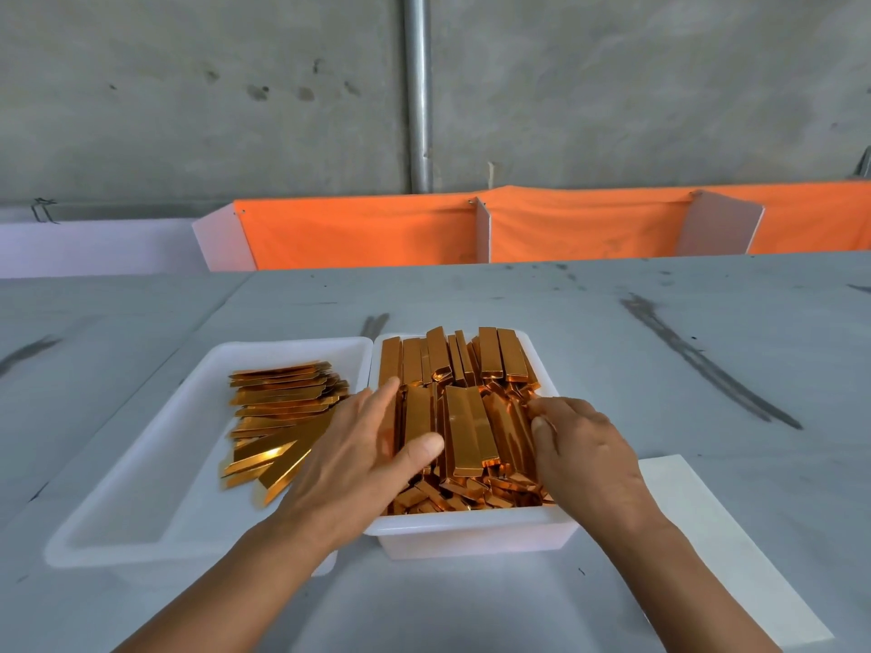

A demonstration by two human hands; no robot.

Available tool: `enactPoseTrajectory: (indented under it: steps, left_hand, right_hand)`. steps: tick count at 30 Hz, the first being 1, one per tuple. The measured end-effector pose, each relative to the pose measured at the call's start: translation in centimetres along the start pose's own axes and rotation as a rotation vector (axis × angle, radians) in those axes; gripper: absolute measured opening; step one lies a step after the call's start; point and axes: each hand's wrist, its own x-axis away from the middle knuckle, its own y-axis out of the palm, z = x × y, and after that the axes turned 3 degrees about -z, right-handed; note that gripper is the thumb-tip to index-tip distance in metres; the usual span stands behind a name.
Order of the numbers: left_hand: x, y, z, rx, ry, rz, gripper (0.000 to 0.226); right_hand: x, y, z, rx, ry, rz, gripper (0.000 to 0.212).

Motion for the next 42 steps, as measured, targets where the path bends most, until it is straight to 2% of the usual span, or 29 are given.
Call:
enactPoseTrajectory:
  steps: [4, 8, 11, 14, 22, 26, 29, 35, 39, 42]
  left_hand:
    - [-0.8, -0.4, 1.1, -0.063, -0.129, 0.075, 0.093]
    - [-2.2, -0.7, 2.6, -0.214, -0.255, 0.065, 0.092]
    - [-2.8, -0.6, 3.2, -0.329, -0.281, 0.035, 0.088]
    - [-3.6, -0.3, 3.7, -0.4, -0.265, 0.002, 0.082]
    - [-4.9, 0.9, 4.5, -0.475, -0.293, -0.045, 0.077]
    - [-5.4, 1.0, 5.1, -0.485, -0.308, -0.056, 0.074]
    - [-5.7, 1.1, 5.9, -0.481, -0.324, -0.074, 0.074]
    - [-5.7, 1.5, 6.9, -0.344, -0.35, -0.037, 0.062]
    - [-5.4, 1.3, 6.7, -0.207, -0.447, -0.037, 0.077]
    - [-5.4, 1.4, 6.1, -0.194, -0.442, -0.047, 0.084]
  right_hand:
    - [-0.6, -0.6, -0.6, 0.101, 0.045, -0.038, 0.036]
    - [-1.1, -0.9, -2.0, 0.169, 0.07, -0.136, 0.038]
    - [-1.4, -1.1, -3.0, 0.264, 0.087, -0.229, 0.052]
    - [-1.9, -0.6, -3.8, 0.313, 0.101, -0.271, 0.053]
    - [-2.9, 0.7, -4.8, 0.117, 0.163, -0.291, 0.058]
    - [-2.9, 1.4, -4.3, 0.042, 0.202, -0.277, 0.059]
    - [-3.1, 1.6, -4.0, 0.006, 0.207, -0.327, 0.062]
    - [-3.3, 1.5, -3.9, -0.039, 0.237, -0.36, 0.065]
    - [-3.3, 1.4, -4.0, -0.097, 0.256, -0.367, 0.071]
    - [-3.6, 1.4, -3.9, -0.104, 0.252, -0.383, 0.069]
